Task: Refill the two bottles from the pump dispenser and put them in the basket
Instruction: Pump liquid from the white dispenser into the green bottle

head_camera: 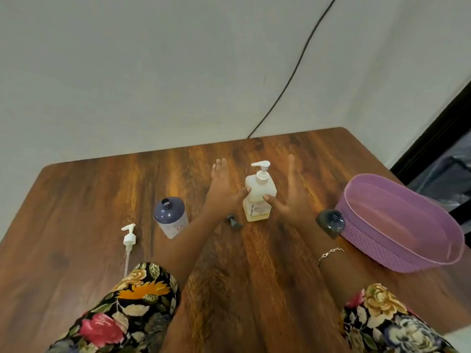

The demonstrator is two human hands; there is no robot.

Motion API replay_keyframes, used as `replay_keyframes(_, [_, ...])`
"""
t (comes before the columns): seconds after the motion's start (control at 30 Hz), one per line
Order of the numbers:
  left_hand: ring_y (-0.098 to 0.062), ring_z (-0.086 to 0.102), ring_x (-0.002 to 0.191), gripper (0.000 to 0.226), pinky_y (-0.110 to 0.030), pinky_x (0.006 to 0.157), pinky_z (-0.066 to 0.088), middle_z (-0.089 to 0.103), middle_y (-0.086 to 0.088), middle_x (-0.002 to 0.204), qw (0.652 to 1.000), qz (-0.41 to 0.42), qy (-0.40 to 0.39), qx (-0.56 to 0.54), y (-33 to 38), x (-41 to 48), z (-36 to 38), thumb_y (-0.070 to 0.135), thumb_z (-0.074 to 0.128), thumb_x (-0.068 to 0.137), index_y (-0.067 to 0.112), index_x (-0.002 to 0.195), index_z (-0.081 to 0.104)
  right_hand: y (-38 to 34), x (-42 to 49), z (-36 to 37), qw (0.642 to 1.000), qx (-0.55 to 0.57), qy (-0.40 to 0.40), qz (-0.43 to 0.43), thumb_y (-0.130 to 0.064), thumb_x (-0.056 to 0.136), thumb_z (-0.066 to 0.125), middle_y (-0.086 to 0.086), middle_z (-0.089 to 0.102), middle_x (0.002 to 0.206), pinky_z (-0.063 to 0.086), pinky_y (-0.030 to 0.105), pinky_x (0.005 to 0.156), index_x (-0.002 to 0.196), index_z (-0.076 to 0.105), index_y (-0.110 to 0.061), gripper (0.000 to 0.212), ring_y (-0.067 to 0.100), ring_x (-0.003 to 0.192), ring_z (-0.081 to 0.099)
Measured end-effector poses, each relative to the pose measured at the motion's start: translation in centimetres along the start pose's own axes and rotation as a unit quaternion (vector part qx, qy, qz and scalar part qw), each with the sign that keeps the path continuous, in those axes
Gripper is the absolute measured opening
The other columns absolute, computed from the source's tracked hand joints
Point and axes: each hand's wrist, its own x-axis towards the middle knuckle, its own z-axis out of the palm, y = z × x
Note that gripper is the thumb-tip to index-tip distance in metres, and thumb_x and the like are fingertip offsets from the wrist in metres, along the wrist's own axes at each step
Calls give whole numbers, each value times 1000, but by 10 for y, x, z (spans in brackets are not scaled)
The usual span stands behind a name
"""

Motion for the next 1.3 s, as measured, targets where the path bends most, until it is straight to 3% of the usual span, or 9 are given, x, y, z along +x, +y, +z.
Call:
replay_keyframes(0.17, [-25, 16, 143, 78, -41, 113, 22, 14, -8, 156, 986, -81, -82, -122, 16, 1, 12, 28, 58, 90, 10, 148, 10, 19, 5, 7, 991, -5, -107, 79, -20, 81, 71, 1, 14, 155, 20, 30, 109, 149, -3, -15, 100, 20, 140, 21])
replay_keyframes(0.23, [-27, 32, 136, 63, -36, 105, 32, 31, -9, 149, 977, -95, -95, -167, 22, 0, 16, 17, 56, 91, 8, 144, 24, 24, 10, 10, 985, 11, -136, 103, -13, 81, 70, 3, 17, 155, 22, 26, 107, 149, 0, -13, 98, 21, 140, 23])
replay_keyframes(0.33, [-19, 47, 116, 53, -28, 87, 39, 47, -9, 135, 964, -118, -107, -213, 22, 2, 21, 3, 54, 89, 11, 138, 36, 31, 22, 14, 982, 23, -150, 108, -7, 76, 73, 7, 29, 150, 32, 39, 109, 148, 10, -13, 97, 23, 135, 33])
replay_keyframes(0.43, [-20, 51, 113, 51, -32, 90, 43, 53, -11, 129, 945, -151, -131, -259, 19, 4, 25, -5, 50, 86, 10, 134, 42, 32, 30, 17, 984, 52, -140, 94, 4, 71, 71, 3, 51, 124, 47, 34, 92, 134, 36, -6, 73, 20, 113, 52])
replay_keyframes(0.57, [-28, 52, 118, 44, -48, 104, 39, 58, -12, 124, 930, -175, -154, -285, 11, 3, 27, -6, 47, 85, 8, 127, 51, 27, 40, 19, 986, 59, -126, 88, 3, 73, 69, 7, 56, 112, 41, 10, 70, 123, 47, -5, 55, 14, 96, 54])
replay_keyframes(0.83, [-28, 48, 124, 54, -43, 108, 36, 53, -13, 132, 892, -202, -184, -359, 10, -1, 25, -12, 39, 88, 6, 138, 41, 36, 42, 17, 987, 58, -118, 88, 6, 63, 76, -3, 44, 113, 45, 20, 76, 126, 43, -7, 72, 6, 96, 46])
replay_keyframes(1.1, [-30, 49, 122, 33, -32, 95, 46, 53, -17, 128, 860, -245, -145, -424, 24, -42, 30, -13, 42, 84, 11, 99, 60, 27, 3, -1, 985, 21, -155, 71, -2, 63, 79, -1, 48, 116, 40, 21, 78, 125, 42, -11, 73, 13, 104, 47])
replay_keyframes(1.23, [-16, 60, 84, 29, -20, 66, 48, 61, -13, 97, 842, -296, -96, -441, 41, -78, 28, -8, 41, 85, 13, 93, 60, 14, -30, -9, 985, 35, -154, 74, -3, 62, 80, 0, 50, 118, 43, 26, 84, 125, 44, -12, 74, 15, 107, 49])
replay_keyframes(1.3, [-15, 57, 77, 29, -24, 66, 46, 59, -9, 89, 827, -333, -66, -449, 46, -94, 28, -5, 43, 84, 11, 100, 62, 8, -48, -12, 983, 40, -159, 86, -5, 62, 80, 4, 48, 124, 42, 29, 90, 128, 42, -13, 77, 16, 112, 47])
